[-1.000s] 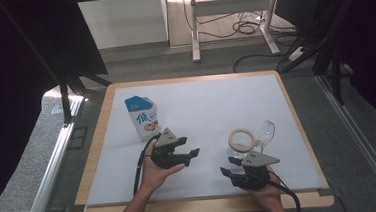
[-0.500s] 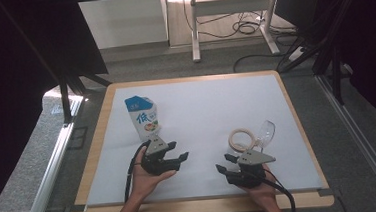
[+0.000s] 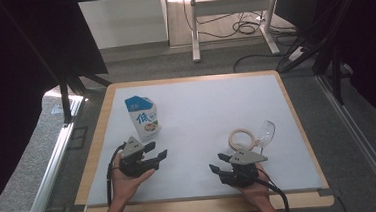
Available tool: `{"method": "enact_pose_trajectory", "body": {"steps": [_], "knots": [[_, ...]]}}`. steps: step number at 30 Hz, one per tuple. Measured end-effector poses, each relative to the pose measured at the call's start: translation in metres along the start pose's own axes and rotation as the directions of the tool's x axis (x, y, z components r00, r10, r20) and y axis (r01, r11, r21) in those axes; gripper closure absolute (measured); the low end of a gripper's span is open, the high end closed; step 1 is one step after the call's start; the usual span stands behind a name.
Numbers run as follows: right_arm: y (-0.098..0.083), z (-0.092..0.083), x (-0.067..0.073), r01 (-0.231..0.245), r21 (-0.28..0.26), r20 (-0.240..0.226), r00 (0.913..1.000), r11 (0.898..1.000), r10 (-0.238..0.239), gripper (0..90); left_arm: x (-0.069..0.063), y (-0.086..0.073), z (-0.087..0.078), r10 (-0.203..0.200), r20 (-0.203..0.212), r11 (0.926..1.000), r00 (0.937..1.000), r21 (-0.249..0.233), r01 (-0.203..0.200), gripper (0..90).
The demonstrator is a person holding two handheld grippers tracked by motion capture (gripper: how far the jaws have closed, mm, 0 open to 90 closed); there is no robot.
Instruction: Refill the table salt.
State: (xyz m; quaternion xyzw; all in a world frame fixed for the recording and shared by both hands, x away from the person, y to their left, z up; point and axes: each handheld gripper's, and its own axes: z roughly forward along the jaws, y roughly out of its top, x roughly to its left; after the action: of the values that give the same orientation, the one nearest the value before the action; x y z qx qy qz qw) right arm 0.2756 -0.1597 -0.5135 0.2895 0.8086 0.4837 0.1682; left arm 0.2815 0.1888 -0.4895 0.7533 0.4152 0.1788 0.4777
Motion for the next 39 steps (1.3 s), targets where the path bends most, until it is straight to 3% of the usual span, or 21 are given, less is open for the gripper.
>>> {"method": "enact_pose_trajectory", "body": {"steps": [5,9,12,17,23,29,31,35,39], "knots": [[0.001,0.004,0.004,0.008,0.005,-0.013,0.9999,1.0,-0.008,48.8,0.015,0.0,-0.015,-0.024,-0.063,0.9991,0.9977,-0.035,0.022,44.8],[0.001,0.006,0.006,0.016,0.01,-0.023,0.9996,1.0,-0.016,48.6,0.036,0.005,-0.023,-0.055,-0.104,0.9975,0.9931,-0.049,0.05,45.4],[0.001,0.007,0.007,0.019,0.012,-0.028,0.9994,1.0,-0.019,48.5,0.05,0.011,-0.025,-0.082,-0.137,0.9943,0.9872,-0.078,0.072,46.9],[0.0,0.008,0.006,0.02,0.016,-0.028,0.9994,1.0,-0.019,48.2,0.067,0.02,-0.022,-0.093,-0.175,0.9927,0.9802,-0.093,0.077,47.7],[0.0,0.008,0.005,0.016,0.018,-0.024,0.9996,1.0,-0.016,47.8,0.083,0.033,-0.01,-0.089,-0.18,0.9913,0.9796,-0.111,0.07,46.9],[-0.001,0.008,0.006,0.017,0.022,-0.025,0.9996,1.0,-0.017,47.3,0.101,0.052,0.004,-0.107,-0.142,0.9878,0.984,-0.128,0.089,50.3],[-0.001,0.008,0.006,0.017,0.023,-0.023,0.9996,1.0,-0.017,47.1,0.107,0.056,0.008,-0.12,-0.103,0.9845,0.9874,-0.141,0.105,55.6],[0.0,0.007,0.005,0.017,0.02,-0.019,0.9997,1.0,-0.017,47.0,0.108,0.06,0.016,-0.103,-0.092,0.9887,0.9904,-0.118,0.092,65.1],[-0.001,0.006,0.004,0.012,0.023,-0.014,0.9998,1.0,-0.011,47.0,0.105,0.061,0.02,-0.093,-0.099,0.9905,0.9908,-0.11,0.082,85.1]]}}
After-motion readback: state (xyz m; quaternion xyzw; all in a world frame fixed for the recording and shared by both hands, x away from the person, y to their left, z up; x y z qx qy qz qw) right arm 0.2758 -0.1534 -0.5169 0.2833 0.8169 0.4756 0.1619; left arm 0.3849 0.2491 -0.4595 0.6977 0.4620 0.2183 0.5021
